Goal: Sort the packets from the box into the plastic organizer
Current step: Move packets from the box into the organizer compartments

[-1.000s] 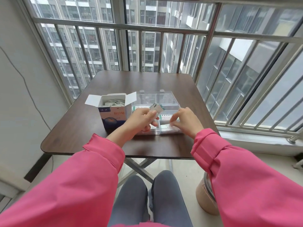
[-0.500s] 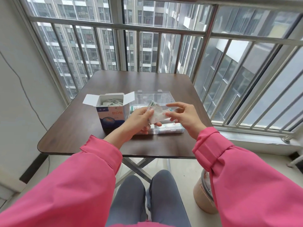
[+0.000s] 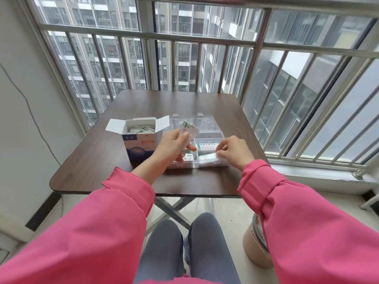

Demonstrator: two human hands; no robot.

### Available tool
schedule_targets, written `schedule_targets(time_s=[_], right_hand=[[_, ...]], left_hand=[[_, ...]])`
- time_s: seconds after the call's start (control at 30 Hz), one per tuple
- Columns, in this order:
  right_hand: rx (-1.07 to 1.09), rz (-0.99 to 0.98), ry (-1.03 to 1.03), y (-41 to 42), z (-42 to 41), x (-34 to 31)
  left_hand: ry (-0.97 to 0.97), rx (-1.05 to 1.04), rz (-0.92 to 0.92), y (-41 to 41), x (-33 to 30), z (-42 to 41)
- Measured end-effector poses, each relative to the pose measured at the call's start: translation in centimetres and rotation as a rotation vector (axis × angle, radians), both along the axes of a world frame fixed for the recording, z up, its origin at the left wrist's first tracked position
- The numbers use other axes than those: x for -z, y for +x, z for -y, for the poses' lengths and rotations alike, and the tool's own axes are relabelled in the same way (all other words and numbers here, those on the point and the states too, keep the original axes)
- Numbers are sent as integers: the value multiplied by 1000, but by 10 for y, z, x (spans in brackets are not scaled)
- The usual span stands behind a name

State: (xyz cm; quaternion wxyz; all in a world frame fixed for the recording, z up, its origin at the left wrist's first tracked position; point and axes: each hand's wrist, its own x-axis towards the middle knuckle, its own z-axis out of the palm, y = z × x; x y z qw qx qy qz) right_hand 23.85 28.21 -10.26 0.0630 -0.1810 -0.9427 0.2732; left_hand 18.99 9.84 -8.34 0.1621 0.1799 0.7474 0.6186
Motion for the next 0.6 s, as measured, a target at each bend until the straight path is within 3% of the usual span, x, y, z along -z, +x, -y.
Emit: schedule_targets(time_s=[0.2, 0.37, 0.43, 0.53, 0.6], right_hand=[[-24, 7, 222, -2, 7, 0], [-50, 33, 291, -5, 6, -2], [-60, -70, 105, -4, 9, -9], [-133, -188, -525, 5, 22, -29], [-211, -179, -699, 9, 28, -36]], left_hand=[[15, 13, 1, 0, 1, 4], [58, 67, 10, 2, 4, 8], [70, 82, 4, 1, 4, 8], [69, 85, -10, 1, 4, 8], [66, 108, -21, 3, 3, 5]])
